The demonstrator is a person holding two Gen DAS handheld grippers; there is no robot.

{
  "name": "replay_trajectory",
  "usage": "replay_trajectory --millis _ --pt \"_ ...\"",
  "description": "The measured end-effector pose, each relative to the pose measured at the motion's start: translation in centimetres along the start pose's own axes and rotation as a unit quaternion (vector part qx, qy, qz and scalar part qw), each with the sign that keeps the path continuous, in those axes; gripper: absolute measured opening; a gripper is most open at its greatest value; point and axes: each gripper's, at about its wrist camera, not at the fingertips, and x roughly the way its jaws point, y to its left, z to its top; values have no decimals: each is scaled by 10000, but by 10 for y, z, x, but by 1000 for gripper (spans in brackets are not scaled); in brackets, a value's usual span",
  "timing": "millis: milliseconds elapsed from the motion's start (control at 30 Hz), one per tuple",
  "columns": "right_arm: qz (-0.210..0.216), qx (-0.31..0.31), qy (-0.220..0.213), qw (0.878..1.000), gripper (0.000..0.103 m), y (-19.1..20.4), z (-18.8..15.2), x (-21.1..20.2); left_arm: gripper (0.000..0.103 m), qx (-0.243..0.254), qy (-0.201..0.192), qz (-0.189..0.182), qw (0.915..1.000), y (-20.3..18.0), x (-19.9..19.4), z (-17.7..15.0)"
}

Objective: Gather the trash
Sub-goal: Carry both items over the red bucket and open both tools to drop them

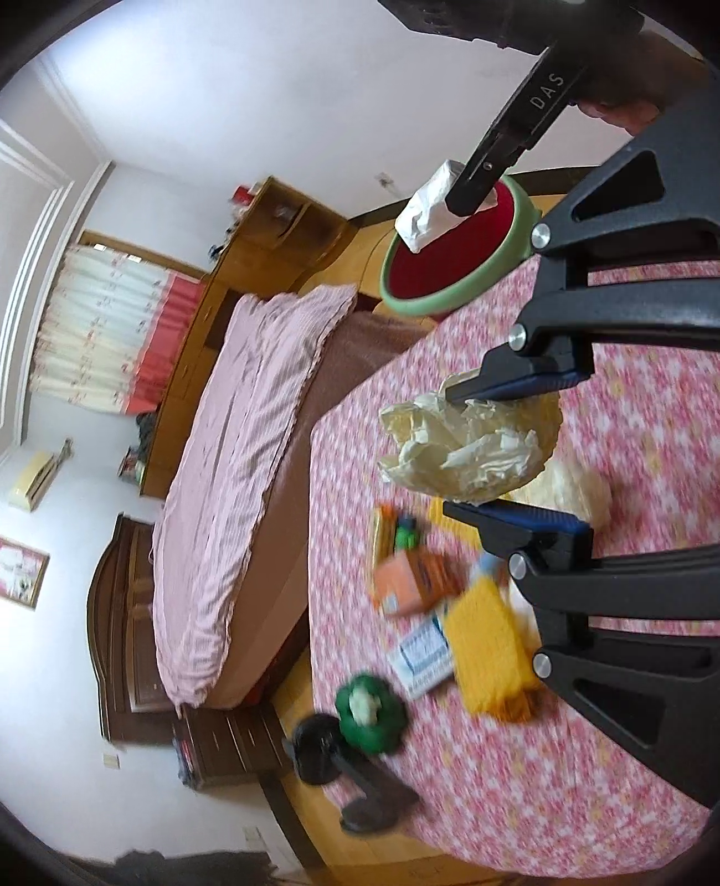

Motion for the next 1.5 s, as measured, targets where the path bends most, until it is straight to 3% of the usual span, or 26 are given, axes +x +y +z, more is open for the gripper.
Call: replay_trajectory --millis 333,800,1133,1367,1500 --pt "-235 576 -14 9981 28 -68 0 -5 34 522 370 -423 9971 -71 53 5" --pt "-761 1226 197 9893 28 -151 -10 8 34 1036 1015 -1097 9833 -153 137 -2" --pt "-910 1429 374 9848 29 -180 -10 27 34 1255 1384 -1269 9742 -178 190 -3" --pt "-930 1495 400 9836 31 -190 -8 36 51 1389 1419 -1113 9738 -183 204 -8" --pt "-843 1531 429 9837 31 -191 -8 40 52 1391 1415 -1072 9742 -183 207 -9"
